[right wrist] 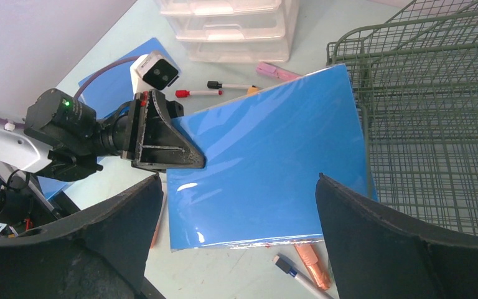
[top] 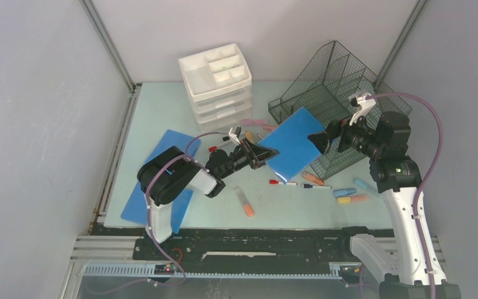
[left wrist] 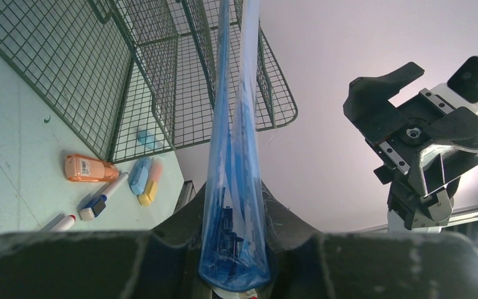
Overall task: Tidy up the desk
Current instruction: Place the folder in the storage box.
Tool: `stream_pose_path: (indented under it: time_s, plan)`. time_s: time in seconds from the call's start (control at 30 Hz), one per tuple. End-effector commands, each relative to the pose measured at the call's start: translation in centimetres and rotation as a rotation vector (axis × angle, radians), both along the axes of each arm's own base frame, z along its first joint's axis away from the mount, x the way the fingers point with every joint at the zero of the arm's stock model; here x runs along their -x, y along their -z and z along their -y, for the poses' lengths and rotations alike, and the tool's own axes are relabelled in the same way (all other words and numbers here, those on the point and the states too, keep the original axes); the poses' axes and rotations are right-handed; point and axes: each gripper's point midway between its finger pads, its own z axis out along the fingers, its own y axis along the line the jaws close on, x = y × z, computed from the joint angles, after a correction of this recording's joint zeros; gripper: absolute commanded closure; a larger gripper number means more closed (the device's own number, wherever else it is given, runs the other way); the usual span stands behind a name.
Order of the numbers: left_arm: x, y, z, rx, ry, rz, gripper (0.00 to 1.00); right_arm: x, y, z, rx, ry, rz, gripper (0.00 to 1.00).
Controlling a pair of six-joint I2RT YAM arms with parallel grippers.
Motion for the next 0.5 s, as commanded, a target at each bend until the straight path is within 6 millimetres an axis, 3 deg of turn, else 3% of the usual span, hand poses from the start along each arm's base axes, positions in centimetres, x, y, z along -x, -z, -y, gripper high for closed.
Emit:
stream_pose_path:
  time_s: [0.0, 0.27, 0.47]
  plan:
    - [0.5, -2.0, 0.1, 0.058, 0.021, 0.051, 1.00, -0.1, -0.6, -0.1, -0.005, -0.004, 0.030, 0.00]
    - [1.9, -2.2, -1.2, 0.033, 0.011, 0.078, 1.00, -0.1, -0.5, -0.3, -0.004, -0.009, 0.028, 0.00]
    - [2.1, -2.7, -0.8, 0.044, 0.028, 0.093, 1.00, -0.1, -0.5, -0.2, -0.004, -0.007, 0.031, 0.00]
